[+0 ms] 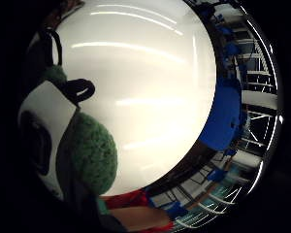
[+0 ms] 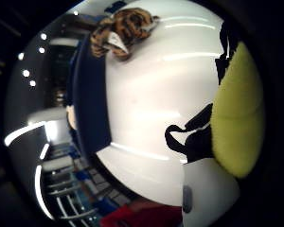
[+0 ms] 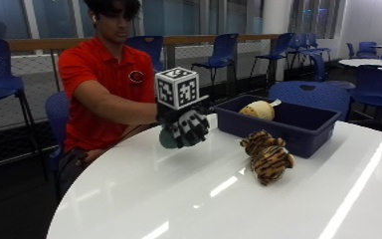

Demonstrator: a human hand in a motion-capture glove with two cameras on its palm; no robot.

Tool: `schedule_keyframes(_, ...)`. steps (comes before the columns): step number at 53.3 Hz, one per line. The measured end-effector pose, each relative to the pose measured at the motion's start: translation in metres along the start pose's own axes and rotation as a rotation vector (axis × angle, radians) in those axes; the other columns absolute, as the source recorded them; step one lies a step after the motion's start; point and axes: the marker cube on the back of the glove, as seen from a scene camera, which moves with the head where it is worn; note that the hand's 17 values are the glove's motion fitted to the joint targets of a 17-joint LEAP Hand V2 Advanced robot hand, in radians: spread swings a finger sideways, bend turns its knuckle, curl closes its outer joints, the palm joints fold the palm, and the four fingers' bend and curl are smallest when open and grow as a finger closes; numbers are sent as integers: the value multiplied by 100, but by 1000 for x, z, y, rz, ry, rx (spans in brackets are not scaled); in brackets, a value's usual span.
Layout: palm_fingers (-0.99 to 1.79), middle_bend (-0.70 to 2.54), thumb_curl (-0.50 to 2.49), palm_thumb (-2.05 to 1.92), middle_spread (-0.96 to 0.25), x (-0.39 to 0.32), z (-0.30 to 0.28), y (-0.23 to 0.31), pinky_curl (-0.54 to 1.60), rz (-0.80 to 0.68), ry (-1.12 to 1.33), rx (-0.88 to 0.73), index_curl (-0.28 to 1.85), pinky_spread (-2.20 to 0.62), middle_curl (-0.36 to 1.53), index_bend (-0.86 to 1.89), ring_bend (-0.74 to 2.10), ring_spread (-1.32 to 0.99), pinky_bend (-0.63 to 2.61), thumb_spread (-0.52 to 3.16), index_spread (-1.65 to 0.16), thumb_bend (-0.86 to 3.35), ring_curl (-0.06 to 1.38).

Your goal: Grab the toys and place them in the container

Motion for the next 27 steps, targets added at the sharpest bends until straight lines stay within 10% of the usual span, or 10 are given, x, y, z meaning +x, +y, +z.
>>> schedule_keyframes(27, 78, 63, 98, 61, -56, -172, -114, -54, 50, -170, 56, 88, 125, -40, 72, 45, 99, -59, 118, 77, -46, 17, 62)
